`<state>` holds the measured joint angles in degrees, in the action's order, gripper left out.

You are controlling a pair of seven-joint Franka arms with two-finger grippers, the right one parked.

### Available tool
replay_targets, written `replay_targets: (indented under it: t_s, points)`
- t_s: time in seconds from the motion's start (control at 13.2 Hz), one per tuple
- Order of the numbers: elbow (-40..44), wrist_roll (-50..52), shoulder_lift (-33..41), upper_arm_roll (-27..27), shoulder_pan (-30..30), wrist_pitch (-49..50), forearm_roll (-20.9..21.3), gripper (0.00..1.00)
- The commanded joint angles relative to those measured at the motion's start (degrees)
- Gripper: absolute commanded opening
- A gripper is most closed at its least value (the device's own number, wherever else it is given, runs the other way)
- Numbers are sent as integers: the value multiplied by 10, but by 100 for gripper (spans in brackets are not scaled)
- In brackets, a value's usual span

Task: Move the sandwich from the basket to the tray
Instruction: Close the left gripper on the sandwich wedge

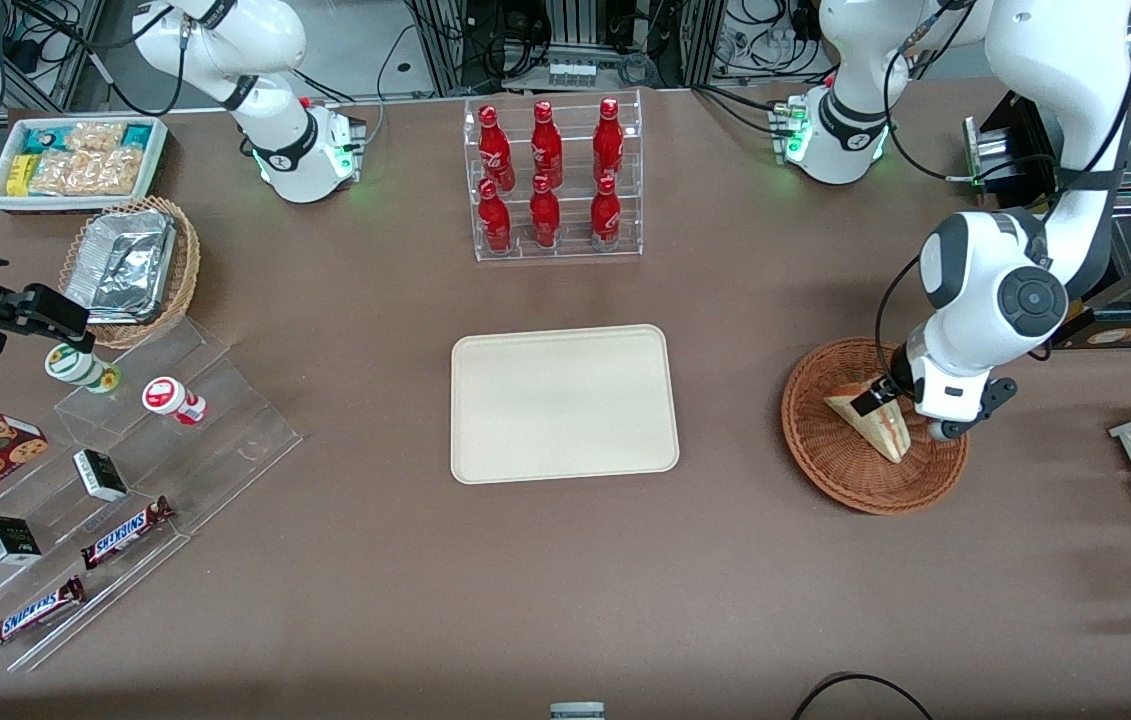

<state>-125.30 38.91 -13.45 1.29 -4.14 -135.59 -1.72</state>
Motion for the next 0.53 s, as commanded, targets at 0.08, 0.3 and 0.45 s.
replay_targets:
  t_s: [0.08, 0.3, 0.45]
  points:
    - [11, 50, -28, 2, 1, -19, 0, 100]
    - [13, 53, -43, 2, 1, -24, -2, 100]
    - [13, 65, -48, 2, 1, -24, -2, 99]
